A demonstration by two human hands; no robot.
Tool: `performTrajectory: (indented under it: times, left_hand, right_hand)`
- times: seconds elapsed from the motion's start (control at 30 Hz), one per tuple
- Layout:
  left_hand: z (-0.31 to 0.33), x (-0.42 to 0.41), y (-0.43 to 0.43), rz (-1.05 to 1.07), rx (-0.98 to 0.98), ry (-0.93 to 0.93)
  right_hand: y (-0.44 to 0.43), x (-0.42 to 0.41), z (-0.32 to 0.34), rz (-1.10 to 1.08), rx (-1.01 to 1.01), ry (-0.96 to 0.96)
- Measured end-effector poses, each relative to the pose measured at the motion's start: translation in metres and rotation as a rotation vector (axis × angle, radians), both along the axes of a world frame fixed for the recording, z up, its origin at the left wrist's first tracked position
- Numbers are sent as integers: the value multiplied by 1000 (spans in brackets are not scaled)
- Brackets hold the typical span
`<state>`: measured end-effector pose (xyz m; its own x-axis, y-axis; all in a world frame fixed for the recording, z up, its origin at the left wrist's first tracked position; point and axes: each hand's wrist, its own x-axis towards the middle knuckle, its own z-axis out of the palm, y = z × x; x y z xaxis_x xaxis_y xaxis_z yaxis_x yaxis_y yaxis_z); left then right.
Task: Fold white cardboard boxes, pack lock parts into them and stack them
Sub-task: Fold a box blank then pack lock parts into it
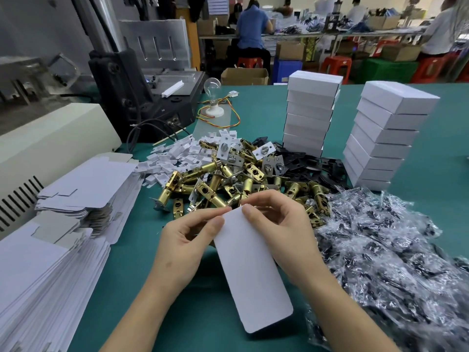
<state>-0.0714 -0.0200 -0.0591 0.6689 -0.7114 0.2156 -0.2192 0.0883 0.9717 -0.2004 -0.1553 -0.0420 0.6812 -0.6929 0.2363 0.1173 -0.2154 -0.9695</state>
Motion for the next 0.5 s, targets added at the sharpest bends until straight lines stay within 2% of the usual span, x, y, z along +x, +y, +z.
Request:
performTrajectory:
  times: [0.17,0.5]
  left_hand:
    - [-2,1,-1,13,13,30]
    - [1,3,-2,-44,20,300]
  right_hand:
    - [0,0,2,-15,-14,6]
    - [-3,-1,3,20,17,47]
